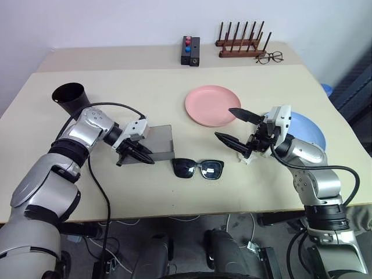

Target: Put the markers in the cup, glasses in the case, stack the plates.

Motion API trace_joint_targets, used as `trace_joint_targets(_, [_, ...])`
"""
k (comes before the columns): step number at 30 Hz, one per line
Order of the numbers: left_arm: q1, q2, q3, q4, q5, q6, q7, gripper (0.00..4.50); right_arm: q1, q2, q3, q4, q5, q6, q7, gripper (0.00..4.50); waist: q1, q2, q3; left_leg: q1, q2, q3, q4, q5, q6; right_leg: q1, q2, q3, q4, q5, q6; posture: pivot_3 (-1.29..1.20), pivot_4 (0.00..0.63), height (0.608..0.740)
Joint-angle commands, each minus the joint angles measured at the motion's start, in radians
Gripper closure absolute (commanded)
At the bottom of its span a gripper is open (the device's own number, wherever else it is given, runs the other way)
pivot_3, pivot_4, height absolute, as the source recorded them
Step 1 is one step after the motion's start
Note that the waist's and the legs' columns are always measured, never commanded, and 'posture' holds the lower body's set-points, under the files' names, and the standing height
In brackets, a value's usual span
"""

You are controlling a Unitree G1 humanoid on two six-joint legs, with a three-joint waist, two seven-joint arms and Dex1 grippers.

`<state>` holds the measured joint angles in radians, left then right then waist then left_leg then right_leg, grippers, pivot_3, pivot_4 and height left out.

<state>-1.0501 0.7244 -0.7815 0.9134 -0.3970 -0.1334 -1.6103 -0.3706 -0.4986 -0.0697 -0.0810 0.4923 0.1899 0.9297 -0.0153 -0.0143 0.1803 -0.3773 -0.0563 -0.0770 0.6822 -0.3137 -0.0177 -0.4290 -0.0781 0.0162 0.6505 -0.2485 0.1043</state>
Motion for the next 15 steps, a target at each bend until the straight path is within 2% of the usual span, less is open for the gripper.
trace_joint_targets(1, [-0.045, 0.024, -0.06, -0.013, -0.05, -0.059, -0.004, 3.9, -0.006, -0.012, -0.014, -0.05, 0.01, -0.001, 0.0, 0.12, 0.0, 0.0, 0.0, 0.0, 0.0, 0.0, 0.0, 0.0, 0.0, 0.0, 0.0, 0.0, 0.0, 0.0, 0.0, 0.0, 0.15, 0.74])
trace_joint_targets(5, [-0.063, -0.003, -0.066, 0.052, -0.029, -0.158, -0.004, 3.9, -0.005, -0.011, -0.013, -0.055, 0.009, 0.002, -0.003, 0.12, 0.0, 0.0, 0.0, 0.0, 0.0, 0.0, 0.0, 0.0, 0.0, 0.0, 0.0, 0.0, 0.0, 0.0, 0.0, 0.0, 0.15, 0.74])
trace_joint_targets(9, [-0.079, -0.031, -0.045, 0.12, -0.013, -0.161, -0.004, 3.9, 0.001, -0.009, -0.014, -0.065, 0.009, 0.006, -0.009, 0.12, 0.001, 0.0, 0.0, 0.0, 0.0, 0.0, 0.0, 0.0, 0.0, 0.0, 0.0, 0.0, 0.0, 0.0, 0.0, 0.0, 0.15, 0.74])
trace_joint_targets(12, [-0.082, -0.045, -0.026, 0.145, -0.018, -0.151, -0.004, 3.05, 0.003, -0.01, -0.014, -0.067, 0.007, 0.007, -0.01, 0.12, 0.0, 0.0, 0.0, -0.001, 0.0, 0.0, 0.001, 0.0, 0.001, 0.0, 0.0, 0.0, 0.0, 0.0, 0.0, 0.0, 0.15, 0.74])
trace_joint_targets(15, [-0.085, -0.059, 0.008, 0.15, -0.028, -0.15, -0.004, 1.68, 0.0, -0.009, -0.014, -0.065, 0.008, 0.009, -0.011, 0.12, 0.0, 0.0, 0.0, -0.001, 0.0, 0.0, 0.001, -0.001, 0.001, 0.0, 0.0, 0.0, 0.0, 0.0, 0.001, 0.0, 0.15, 0.74])
